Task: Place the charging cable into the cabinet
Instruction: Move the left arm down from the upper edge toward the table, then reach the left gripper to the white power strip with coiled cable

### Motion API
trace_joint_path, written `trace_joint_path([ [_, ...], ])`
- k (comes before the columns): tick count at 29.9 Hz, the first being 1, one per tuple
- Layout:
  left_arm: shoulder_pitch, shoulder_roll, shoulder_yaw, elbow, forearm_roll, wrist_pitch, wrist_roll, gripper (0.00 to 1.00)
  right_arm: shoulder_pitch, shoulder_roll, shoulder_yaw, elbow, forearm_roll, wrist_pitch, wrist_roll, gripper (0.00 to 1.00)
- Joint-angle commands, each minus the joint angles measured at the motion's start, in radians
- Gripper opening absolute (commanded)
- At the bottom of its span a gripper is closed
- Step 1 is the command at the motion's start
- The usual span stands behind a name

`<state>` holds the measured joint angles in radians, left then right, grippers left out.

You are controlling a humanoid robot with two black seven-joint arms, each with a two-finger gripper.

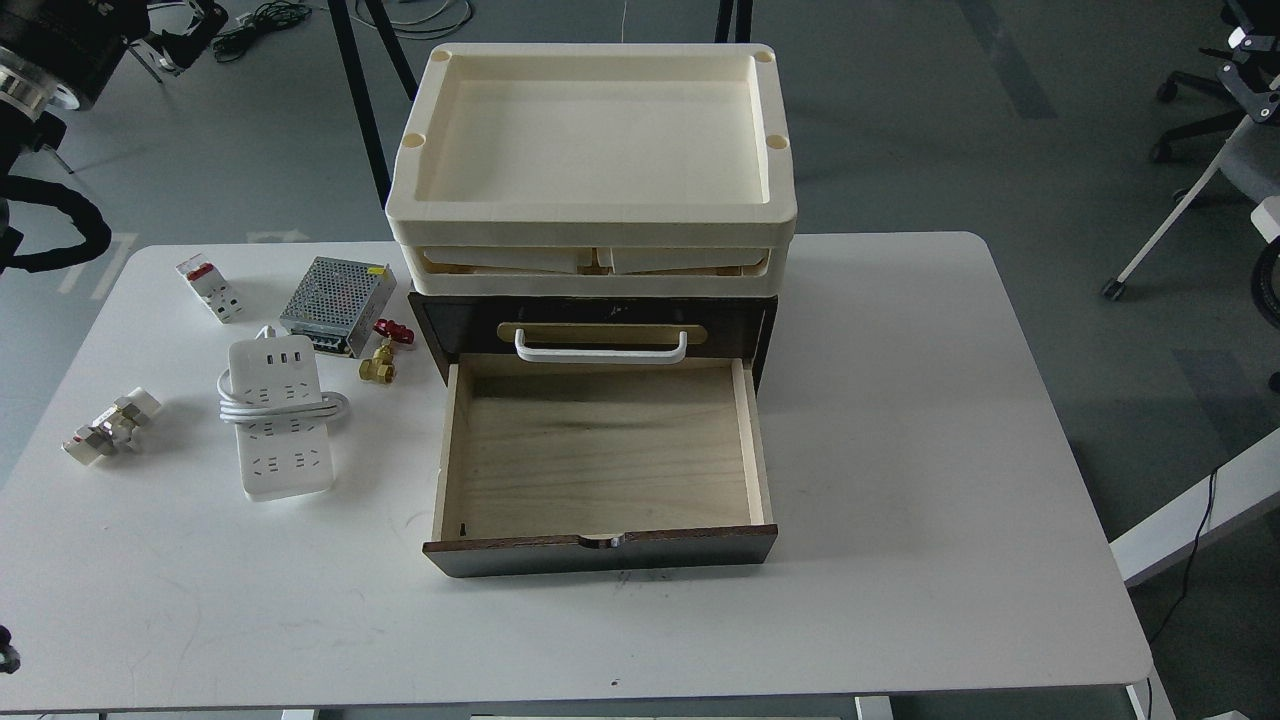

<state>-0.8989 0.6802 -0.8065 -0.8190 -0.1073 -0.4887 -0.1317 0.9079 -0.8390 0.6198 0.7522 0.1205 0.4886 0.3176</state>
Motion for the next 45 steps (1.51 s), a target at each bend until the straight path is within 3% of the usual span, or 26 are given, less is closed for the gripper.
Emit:
trace_joint_path([
  [1,0.002,-0.017,0.0,0.0,0.0,0.0,-0.025,1.0,-0.007,-0.025,0.023,-0.004,0.011,0.0,0.005,1.0],
  [7,0.005,-0.045,-0.002,0.009,-0.003,0.0,-0.04,1.0,-0.017,-0.048,0.029,-0.004,0.051,0.0,0.015,1.0],
  [13,0.028,-0.108,-0.023,0.207,-0.092,0.0,-0.06,1.0,-0.018,-0.049,0.031,-0.021,0.059,0.0,0.015,1.0],
  [15,0.031,-0.132,-0.051,0.215,-0.117,0.0,-0.098,1.0,-0.021,-0.054,0.031,-0.022,0.059,0.0,0.015,1.0],
  [19,0.072,-0.134,-0.118,0.176,-0.117,0.0,-0.221,1.0,-0.032,-0.058,0.031,-0.034,0.065,0.0,0.015,1.0],
  [24,0.15,-0.073,-0.149,-0.099,-0.082,0.0,-0.226,1.0,-0.05,-0.058,0.031,-0.043,0.065,0.0,0.017,1.0],
  [33,0.431,0.411,-0.203,-0.673,0.226,0.0,-0.237,1.0,-0.075,-0.052,0.031,-0.047,0.067,0.0,0.017,1.0],
  [39,0.505,0.544,-0.306,-0.819,0.694,0.0,-0.258,1.0,-0.098,-0.051,0.031,-0.048,0.067,0.0,0.017,1.0],
  [45,0.511,0.594,-0.258,-0.907,1.312,0.0,-0.313,1.0,-0.133,-0.058,0.035,-0.068,0.077,0.0,0.017,1.0],
])
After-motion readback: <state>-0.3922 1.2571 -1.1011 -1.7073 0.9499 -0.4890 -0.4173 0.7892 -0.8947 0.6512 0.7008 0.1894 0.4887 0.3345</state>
